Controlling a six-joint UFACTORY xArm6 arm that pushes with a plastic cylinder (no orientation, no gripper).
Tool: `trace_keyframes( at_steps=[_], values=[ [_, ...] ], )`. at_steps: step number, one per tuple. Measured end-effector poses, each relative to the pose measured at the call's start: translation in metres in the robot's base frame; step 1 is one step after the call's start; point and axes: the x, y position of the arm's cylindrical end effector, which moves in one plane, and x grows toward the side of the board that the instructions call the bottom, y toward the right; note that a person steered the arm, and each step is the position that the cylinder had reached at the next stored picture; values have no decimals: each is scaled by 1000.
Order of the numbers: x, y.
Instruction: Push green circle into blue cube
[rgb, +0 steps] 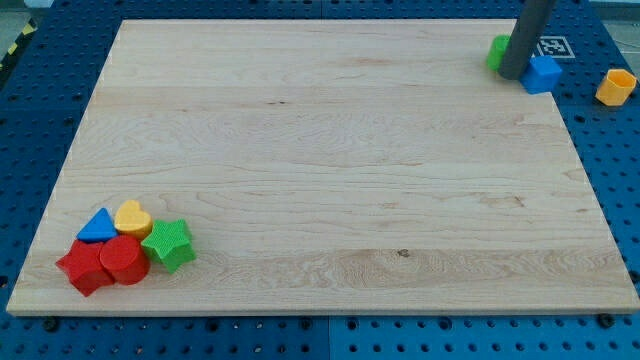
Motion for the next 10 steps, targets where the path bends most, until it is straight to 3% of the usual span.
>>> trace_keyframes(
  at_steps=[2, 3, 5, 7, 10],
  values=[
    [18, -28],
    [-23, -59],
    [-102, -53],
    [-91, 12],
    [-24, 42]
  ],
)
